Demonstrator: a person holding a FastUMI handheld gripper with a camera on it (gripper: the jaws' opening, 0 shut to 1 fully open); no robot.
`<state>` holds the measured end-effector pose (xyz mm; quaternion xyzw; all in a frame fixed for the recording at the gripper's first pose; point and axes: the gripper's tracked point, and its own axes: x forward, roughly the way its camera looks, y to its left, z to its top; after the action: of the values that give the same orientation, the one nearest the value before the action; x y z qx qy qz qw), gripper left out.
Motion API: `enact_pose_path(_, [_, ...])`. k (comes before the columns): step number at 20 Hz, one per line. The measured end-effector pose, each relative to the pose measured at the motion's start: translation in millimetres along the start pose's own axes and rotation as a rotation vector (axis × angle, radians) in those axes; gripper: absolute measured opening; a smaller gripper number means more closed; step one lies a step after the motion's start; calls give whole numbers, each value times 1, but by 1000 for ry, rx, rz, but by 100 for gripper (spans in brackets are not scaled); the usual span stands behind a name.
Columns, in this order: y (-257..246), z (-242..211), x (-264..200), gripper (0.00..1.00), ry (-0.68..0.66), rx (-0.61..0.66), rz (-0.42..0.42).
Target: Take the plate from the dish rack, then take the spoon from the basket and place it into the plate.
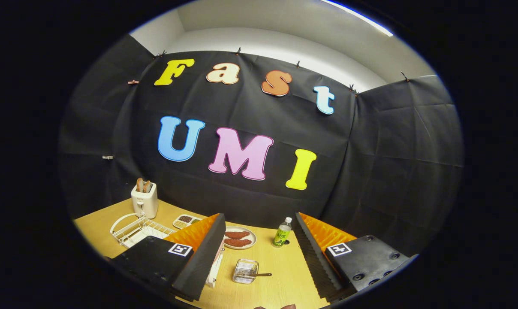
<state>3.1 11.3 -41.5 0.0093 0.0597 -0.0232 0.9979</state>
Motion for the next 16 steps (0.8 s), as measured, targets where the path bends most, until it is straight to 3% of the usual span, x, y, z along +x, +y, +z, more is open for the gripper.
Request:
enact_pose_path(4, [18, -8, 5, 98, 36, 63, 56])
enact_pose_path(9, [48, -48, 37, 98, 223, 103, 140])
enact_pose_path(16, [98, -147, 82, 99, 750, 210, 275])
